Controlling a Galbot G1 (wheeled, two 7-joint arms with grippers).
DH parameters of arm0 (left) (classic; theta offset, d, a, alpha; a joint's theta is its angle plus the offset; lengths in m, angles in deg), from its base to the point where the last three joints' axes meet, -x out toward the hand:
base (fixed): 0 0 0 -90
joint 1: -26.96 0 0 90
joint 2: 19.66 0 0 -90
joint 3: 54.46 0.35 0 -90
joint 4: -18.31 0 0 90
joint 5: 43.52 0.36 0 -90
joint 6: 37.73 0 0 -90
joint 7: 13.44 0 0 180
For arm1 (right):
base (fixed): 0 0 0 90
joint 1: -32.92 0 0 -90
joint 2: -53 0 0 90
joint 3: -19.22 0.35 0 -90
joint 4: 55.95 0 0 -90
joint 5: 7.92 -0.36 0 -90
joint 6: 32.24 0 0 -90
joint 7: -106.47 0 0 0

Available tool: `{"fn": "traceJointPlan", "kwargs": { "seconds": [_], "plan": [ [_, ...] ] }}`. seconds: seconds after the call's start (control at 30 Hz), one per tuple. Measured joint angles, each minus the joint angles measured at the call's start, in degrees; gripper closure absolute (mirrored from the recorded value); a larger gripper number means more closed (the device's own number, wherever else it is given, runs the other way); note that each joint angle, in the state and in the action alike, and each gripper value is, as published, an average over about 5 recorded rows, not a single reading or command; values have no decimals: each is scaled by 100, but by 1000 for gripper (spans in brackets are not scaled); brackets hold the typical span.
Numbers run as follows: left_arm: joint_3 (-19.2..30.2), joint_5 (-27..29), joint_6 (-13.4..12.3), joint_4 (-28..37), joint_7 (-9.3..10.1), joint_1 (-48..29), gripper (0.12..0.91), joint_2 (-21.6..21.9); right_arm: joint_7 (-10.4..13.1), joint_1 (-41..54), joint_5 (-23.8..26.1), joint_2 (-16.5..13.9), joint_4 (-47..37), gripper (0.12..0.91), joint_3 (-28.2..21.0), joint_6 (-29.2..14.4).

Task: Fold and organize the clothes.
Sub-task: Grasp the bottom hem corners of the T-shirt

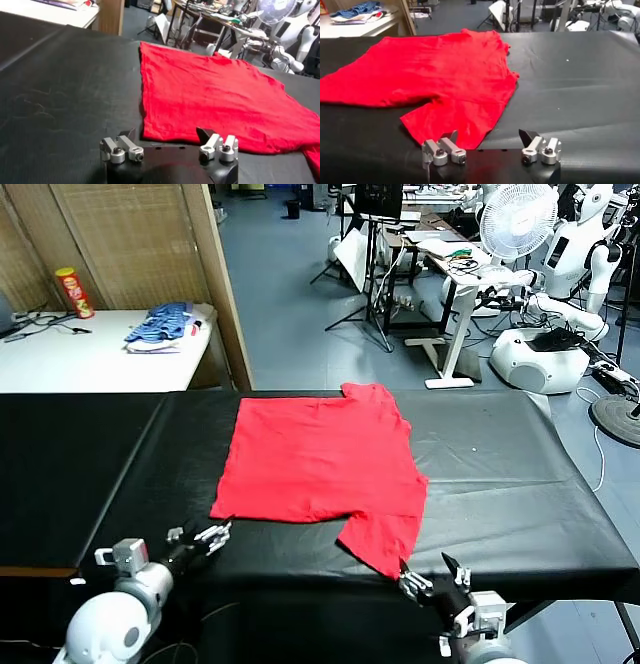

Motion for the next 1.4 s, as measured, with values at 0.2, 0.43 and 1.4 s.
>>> {"fn": "traceJointPlan", "kwargs": {
  "seconds": [0.2,0.43,1.4],
  "plan": [
    [86,105,-77,193,-24,-144,232,-65,9,51,171,73,-192,250,-100,15],
    [199,160,-111,537,5,-350,428,-111,7,108,219,157,-407,522,-156,4],
    [-72,255,-17,-815,421,736,905,-35,-170,-438,-445,-251,520,903,712,-354]
  ]
}}
